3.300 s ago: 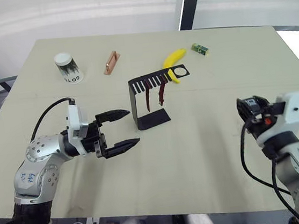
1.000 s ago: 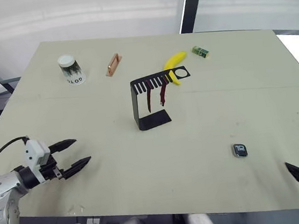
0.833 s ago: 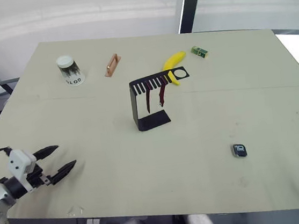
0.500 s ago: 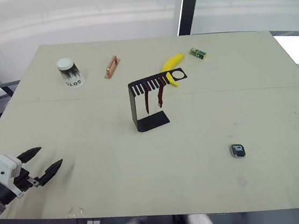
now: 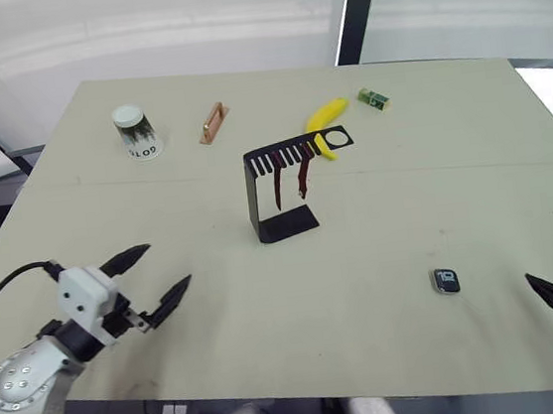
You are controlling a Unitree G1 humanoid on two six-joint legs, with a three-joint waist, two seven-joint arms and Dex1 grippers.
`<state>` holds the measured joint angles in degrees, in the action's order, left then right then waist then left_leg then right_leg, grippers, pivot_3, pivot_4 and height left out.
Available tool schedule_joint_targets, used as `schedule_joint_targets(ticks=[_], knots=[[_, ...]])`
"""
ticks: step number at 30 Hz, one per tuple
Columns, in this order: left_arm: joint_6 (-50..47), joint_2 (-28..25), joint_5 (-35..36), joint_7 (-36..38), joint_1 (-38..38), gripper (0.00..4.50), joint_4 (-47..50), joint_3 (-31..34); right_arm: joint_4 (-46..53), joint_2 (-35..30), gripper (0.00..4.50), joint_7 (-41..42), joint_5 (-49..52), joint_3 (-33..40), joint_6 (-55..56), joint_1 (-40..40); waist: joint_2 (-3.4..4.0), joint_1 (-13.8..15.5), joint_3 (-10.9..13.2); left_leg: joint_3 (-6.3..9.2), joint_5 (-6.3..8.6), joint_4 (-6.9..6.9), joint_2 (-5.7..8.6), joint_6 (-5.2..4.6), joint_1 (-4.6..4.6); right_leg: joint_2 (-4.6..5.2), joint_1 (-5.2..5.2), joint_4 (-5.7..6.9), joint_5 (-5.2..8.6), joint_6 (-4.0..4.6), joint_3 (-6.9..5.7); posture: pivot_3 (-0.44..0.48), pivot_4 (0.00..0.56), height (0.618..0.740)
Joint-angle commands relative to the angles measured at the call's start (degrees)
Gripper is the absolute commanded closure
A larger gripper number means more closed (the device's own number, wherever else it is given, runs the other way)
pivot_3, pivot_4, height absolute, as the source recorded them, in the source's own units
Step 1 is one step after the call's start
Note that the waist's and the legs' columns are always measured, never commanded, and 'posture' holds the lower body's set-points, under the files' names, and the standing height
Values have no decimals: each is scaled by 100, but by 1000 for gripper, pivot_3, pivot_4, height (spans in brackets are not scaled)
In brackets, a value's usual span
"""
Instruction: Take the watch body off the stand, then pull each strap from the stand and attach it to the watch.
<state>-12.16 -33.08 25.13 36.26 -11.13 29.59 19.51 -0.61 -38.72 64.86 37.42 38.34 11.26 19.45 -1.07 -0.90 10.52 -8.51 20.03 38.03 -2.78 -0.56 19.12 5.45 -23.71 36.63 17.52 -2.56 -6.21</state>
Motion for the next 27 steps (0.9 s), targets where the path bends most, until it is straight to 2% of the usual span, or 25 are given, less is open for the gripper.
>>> schedule_joint_targets(ticks=[1, 6, 9, 13, 18, 27], knots=[[-485, 422, -384, -894, 230, 0, 807, -712, 562, 89, 50, 47, 186, -407, -150, -279, 3, 16, -2, 0, 0, 0, 1, 0, 0, -1, 1, -1, 0, 0, 0, 0, 150, 729], [-557, 1246, -1573, -1862, 508, 0, 812, -2123, 738, 143, 50, 150, 147, -839, -279, -501, 8, 104, -5, -1, -2, 2, 4, -4, -1, -7, 4, -7, -3, -5, 0, 0, 150, 729], [-522, 1704, -2081, -2323, 757, 0, 504, -2590, 796, 135, 50, 213, 213, -934, -373, -544, 8, 174, -5, -1, 1, 5, 5, -11, 4, -8, 4, -15, -4, -7, -4, 0, 150, 729], [-400, 2319, -2494, -2908, 1043, 0, 53, -2825, 948, 108, 50, 388, 210, -1056, -391, -554, 9, 220, -5, -2, 3, 7, 4, -16, 5, -8, 4, -19, -4, -8, -3, 0, 150, 729], [-334, 2695, -2830, -3384, 1380, 0, -456, -2762, 1111, 187, 50, 282, 224, -1104, -466, -553, 9, 223, -5, -2, 3, 7, 1, -18, 4, -10, 4, -18, -4, -8, -4, 0, 150, 729], [-93, 2980, -2709, -3299, 1822, 0, -1016, -2846, 1253, 298, 50, 259, 208, -1072, -486, -396, 8, 233, -5, 0, 2, 9, 2, -23, 7, -8, 4, -19, -5, -9, -7, 0, 150, 729]])
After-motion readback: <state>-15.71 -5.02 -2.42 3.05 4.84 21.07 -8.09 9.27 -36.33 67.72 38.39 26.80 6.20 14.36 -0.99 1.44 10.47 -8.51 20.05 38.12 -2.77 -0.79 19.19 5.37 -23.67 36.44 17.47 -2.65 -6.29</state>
